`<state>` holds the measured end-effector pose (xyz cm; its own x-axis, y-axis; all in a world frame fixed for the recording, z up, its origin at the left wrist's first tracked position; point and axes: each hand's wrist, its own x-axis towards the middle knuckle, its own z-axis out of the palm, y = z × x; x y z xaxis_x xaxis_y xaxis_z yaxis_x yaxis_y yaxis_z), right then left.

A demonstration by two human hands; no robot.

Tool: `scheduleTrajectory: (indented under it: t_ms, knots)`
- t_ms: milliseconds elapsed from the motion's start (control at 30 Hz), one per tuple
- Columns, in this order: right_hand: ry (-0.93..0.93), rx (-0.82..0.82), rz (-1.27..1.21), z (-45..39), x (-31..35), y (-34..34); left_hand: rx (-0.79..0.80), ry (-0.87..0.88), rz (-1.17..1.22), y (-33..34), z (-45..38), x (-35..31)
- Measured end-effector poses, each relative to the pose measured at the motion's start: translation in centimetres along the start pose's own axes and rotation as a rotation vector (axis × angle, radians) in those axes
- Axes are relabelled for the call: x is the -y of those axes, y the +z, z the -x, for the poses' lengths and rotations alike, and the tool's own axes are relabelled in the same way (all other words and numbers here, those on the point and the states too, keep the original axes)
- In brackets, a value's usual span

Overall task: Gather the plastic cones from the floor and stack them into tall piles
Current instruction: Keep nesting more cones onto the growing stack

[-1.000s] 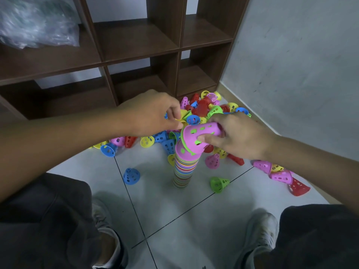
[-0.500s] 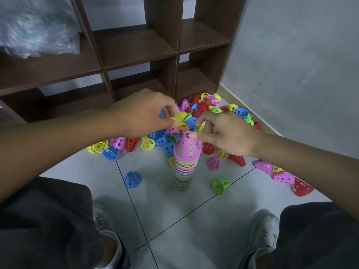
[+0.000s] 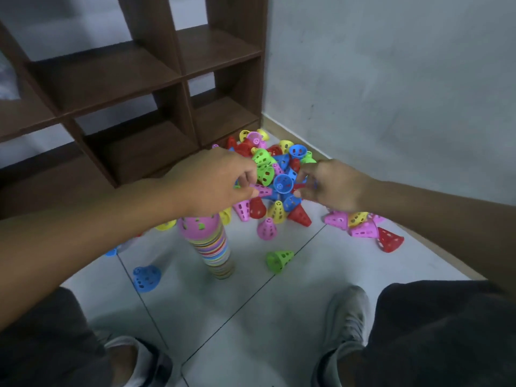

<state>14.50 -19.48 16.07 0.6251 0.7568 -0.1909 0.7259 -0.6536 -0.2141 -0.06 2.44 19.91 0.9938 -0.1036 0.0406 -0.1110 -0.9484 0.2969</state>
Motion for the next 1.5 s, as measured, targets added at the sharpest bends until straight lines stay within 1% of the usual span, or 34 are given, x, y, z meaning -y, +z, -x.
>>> scheduleTrajectory:
  t_ms: [67, 133, 200, 267, 333, 433, 500, 633, 733, 800, 933, 1033, 1100, 1167, 1200, 1300, 1333, 1400, 1500]
  knots:
    - [0.025, 0.006, 0.067, -0.1, -2.3, 0.6, -0.016, -0.005, -0.018, 2.2, -1.2, -0.8]
    - [0.058, 0.032, 0.072, -0.2, -4.7, 1.5, -0.041, -0.03, -0.046, 5.0, -2.3, -1.3]
    - [0.117, 0.069, 0.07, -0.1, -7.3, 2.7, -0.026, -0.074, -0.045, 8.0, -3.3, -1.7]
    - [0.166, 0.127, 0.115, 0.2, -10.0, 4.3, 0.013, -0.111, 0.016, 11.1, -4.2, -1.9]
    - [0.21, 0.165, 0.097, 0.5, -12.4, 6.0, 0.057, -0.153, 0.11, 14.0, -5.0, -2.0]
    - [0.253, 0.178, 0.038, 0.7, -15.3, 8.4, 0.102, -0.212, 0.228, 17.8, -6.0, -2.0]
    - [0.308, 0.169, 0.032, 0.8, -17.1, 10.2, 0.114, -0.231, 0.247, 20.4, -6.7, -1.8]
    - [0.42, 0.168, 0.025, 1.4, -20.4, 13.7, 0.224, -0.317, 0.221, 25.7, -7.7, -0.9]
    - [0.555, 0.208, 0.024, 2.0, -23.0, 16.0, 0.347, -0.382, 0.182, 29.5, -8.1, -0.4]
    - [0.613, 0.231, 0.016, 2.6, -24.8, 17.0, 0.413, -0.433, 0.174, 31.4, -8.0, -0.1]
    - [0.657, 0.267, -0.041, 4.0, -26.9, 17.6, 0.462, -0.506, 0.184, 34.3, -7.8, 0.8]
    - [0.714, 0.214, -0.101, 4.5, -28.5, 18.4, 0.493, -0.536, 0.213, 36.0, -7.4, 1.3]
    - [0.659, 0.192, -0.078, 4.4, -29.2, 19.4, 0.468, -0.523, 0.209, 37.1, -7.2, 1.6]
    - [0.573, 0.19, -0.036, 3.8, -29.9, 20.6, 0.385, -0.48, 0.203, 37.8, -7.0, 2.0]
    - [0.557, 0.163, -0.044, 3.3, -30.2, 21.2, 0.33, -0.454, 0.198, 38.1, -7.0, 2.2]
    - [0.624, 0.053, -0.253, 1.7, -30.8, 22.6, 0.12, -0.352, 0.154, 38.3, -7.1, 2.4]
    - [0.621, 0.034, -0.295, 1.1, -31.1, 23.3, 0.058, -0.323, 0.141, 38.1, -7.3, 2.4]
    - [0.594, 0.006, -0.322, 0.1, -31.4, 23.8, -0.035, -0.306, 0.134, 37.6, -7.7, 2.4]
    - [0.557, -0.021, -0.286, -1.3, -31.6, 24.1, -0.124, -0.31, 0.097, 36.8, -8.4, 2.8]
